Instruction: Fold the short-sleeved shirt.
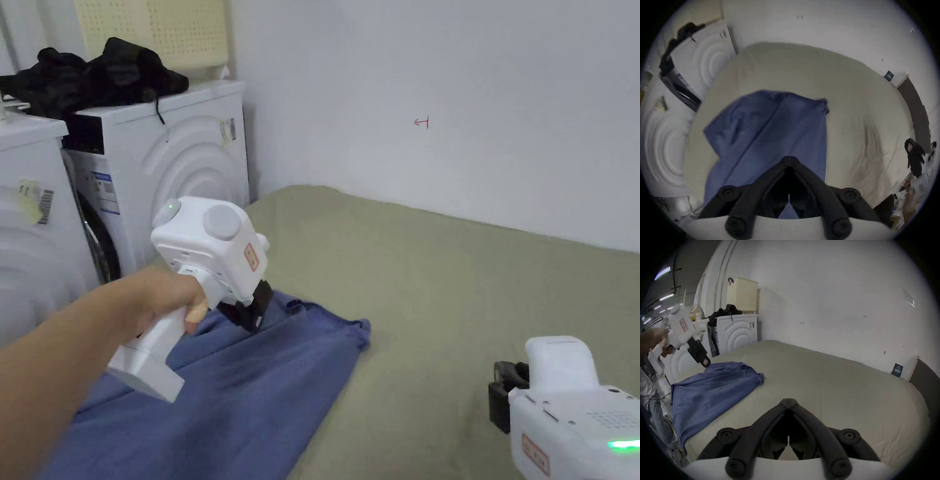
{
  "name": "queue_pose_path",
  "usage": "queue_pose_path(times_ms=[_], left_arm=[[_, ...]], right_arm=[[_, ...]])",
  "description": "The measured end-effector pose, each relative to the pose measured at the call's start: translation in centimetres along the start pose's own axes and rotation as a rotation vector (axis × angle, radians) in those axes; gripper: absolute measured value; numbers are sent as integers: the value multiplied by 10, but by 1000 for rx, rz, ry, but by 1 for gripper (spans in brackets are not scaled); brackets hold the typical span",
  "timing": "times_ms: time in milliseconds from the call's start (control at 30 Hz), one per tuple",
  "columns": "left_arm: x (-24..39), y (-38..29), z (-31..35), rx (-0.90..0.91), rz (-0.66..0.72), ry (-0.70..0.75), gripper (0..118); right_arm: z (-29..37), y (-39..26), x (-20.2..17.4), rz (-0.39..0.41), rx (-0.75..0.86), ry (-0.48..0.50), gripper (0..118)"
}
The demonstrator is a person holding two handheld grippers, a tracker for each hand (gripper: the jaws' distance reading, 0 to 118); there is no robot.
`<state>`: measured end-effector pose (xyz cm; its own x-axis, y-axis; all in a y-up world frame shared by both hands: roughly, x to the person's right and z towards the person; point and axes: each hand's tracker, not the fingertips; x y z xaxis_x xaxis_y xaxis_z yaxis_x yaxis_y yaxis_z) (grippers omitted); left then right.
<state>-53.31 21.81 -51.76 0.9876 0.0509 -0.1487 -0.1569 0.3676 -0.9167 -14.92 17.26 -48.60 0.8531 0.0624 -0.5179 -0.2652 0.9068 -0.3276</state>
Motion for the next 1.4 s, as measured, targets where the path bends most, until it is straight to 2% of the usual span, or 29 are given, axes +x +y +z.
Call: queue_pose_path(times_ms=[100,167,233,267,300,367,467,500,533,567,600,633,667,733,800,833,967,1067,1200,1400], left_arm=[[6,-2,-41,-51,46,-47,0],[4,-2,-61,-73,77,-50,22],[4,-4,-76,-81,99,-56,50],[5,-8,-83,-107,112,-72,96],[-1,-5,-83,-109,109,-103,118],[-10,-1,-88,-102,130,-134,109],[-3,-2,-97,-151,110,-75,107],[-2,-3,-99,-150,81,-65,102],[0,-4,-101,-157,69,-65,90],[-7,0,-119,-165,72,-59,69],[-8,0,-121,-156,65,-36,37],[-8,1,-119,-115,42,35,13],[-12,4,-117,-99,53,11,8],[12,-13,-81,-80,87,-29,8],[22,-17,-58,-10,51,-71,8],[15,-8,-55,-25,58,-130,8],[36,10,-15,104,18,-108,8],[64,34,15,166,10,-191,8],[130,57,50,231,-102,-283,8],[273,66,83,275,-301,-389,8]], right_arm=[[-8,-6,-2,11,-17,2,0],[-13,-8,-1,7,-38,19,0],[-16,-9,-1,-6,-51,33,0],[-18,-10,0,-5,-52,38,0],[-20,-10,0,-8,-55,43,0],[-19,-11,0,-6,-47,46,0],[-21,-15,2,-8,-39,49,0],[-21,-17,3,-13,-42,46,0],[-22,-18,4,-17,-48,46,0],[-21,-20,6,-29,-53,49,0],[-20,-22,7,-31,-54,50,0],[-20,-24,8,-32,-58,43,0],[-19,-26,10,-33,-65,39,0],[-18,-30,13,-32,-78,34,0],[-15,-33,18,-34,-85,31,0],[-13,-34,21,-36,-86,28,0],[-2,-35,39,-53,-100,-4,0],[16,-37,60,-81,-98,-31,0],[55,-43,100,-83,-87,-104,0],[136,-63,178,-111,-93,-255,0]])
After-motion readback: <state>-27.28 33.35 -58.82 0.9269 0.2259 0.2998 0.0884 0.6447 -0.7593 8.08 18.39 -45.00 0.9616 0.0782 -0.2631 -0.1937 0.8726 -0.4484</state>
